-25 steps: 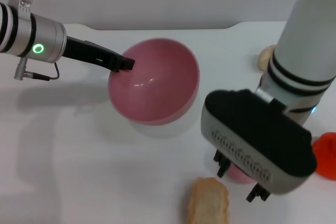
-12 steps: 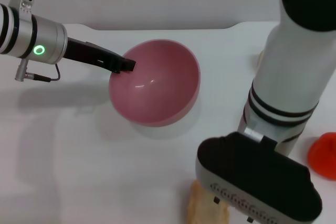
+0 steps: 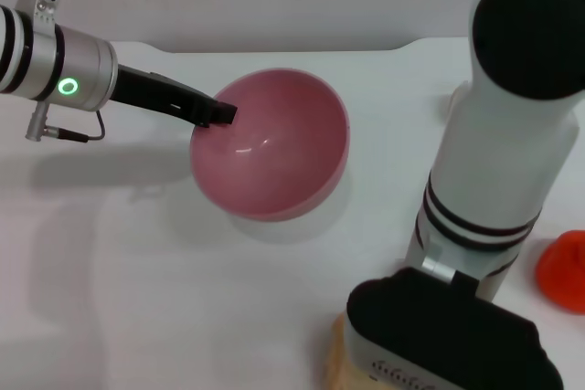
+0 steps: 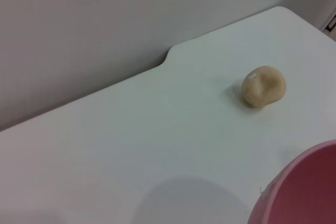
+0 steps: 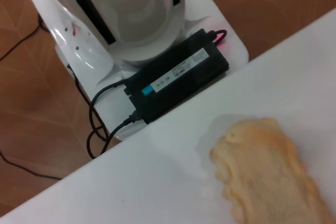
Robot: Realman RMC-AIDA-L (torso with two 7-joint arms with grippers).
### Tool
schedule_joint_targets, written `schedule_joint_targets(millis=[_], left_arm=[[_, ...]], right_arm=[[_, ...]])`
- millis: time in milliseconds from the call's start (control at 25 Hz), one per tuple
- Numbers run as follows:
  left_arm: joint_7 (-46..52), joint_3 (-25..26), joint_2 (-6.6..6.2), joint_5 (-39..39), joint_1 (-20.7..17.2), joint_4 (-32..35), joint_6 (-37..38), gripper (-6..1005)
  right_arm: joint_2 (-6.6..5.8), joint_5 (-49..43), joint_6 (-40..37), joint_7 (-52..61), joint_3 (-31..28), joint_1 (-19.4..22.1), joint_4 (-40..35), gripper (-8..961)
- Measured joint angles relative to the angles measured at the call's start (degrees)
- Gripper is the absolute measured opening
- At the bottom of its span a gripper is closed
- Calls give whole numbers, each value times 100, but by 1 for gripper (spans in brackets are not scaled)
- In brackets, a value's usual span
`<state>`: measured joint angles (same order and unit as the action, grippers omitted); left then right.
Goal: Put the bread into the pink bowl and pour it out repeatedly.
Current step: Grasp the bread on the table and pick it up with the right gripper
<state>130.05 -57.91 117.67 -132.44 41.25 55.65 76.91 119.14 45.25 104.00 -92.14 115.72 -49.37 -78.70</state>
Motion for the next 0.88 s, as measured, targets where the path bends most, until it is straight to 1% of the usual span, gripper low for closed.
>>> schedule_joint_targets(millis=[400, 640, 880], left_arm=[[-52, -3, 0, -2, -53, -3, 35, 44], [-54, -9, 4, -2, -64, -9, 35, 44], [-56, -9, 8, -2, -75, -31, 35, 44]], right_arm=[[4, -5, -417, -138, 212, 52, 238, 605], [4, -136, -902, -265, 255, 52, 260, 604], [4, -179, -1155, -363, 387, 61, 270, 604]])
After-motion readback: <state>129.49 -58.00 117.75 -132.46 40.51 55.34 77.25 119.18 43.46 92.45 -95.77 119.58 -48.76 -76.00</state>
